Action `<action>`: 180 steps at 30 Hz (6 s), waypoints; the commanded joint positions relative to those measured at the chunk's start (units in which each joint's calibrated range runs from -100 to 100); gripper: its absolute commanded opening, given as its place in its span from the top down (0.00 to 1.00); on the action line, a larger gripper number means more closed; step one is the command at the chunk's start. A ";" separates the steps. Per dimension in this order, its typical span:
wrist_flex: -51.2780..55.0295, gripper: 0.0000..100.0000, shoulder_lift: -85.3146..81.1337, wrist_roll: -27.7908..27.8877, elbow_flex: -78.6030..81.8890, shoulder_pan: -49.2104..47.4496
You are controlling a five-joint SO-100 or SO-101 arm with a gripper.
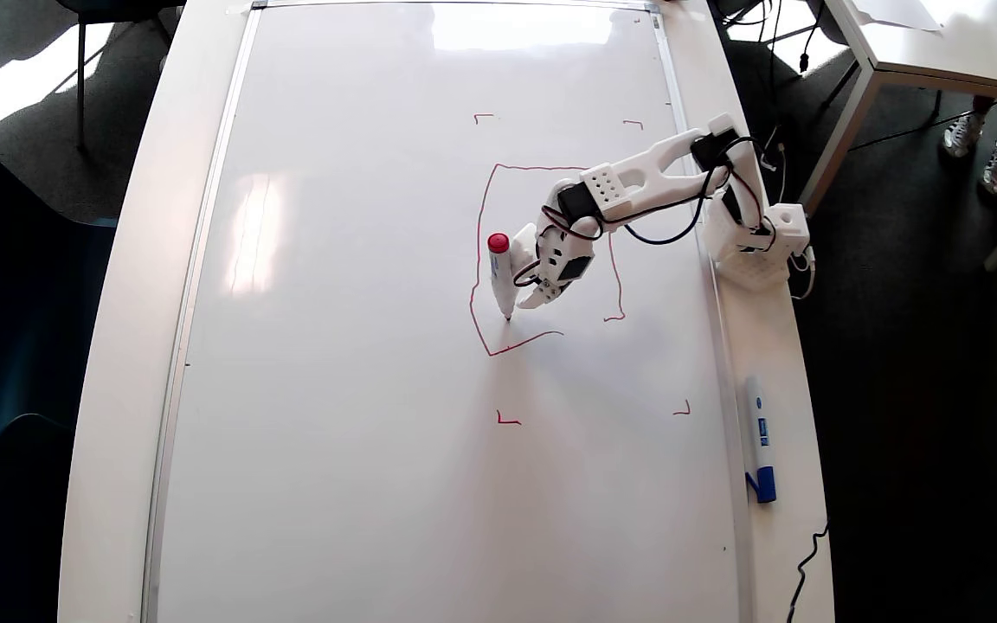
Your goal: Draw on a whiteboard a robot head using a pen attached to the gripper
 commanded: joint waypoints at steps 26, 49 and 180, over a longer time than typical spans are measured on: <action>0.53 0.99 -15.41 -0.36 19.21 2.27; -5.11 0.99 -14.15 1.90 19.12 6.99; 0.88 0.99 -16.75 5.92 22.75 26.73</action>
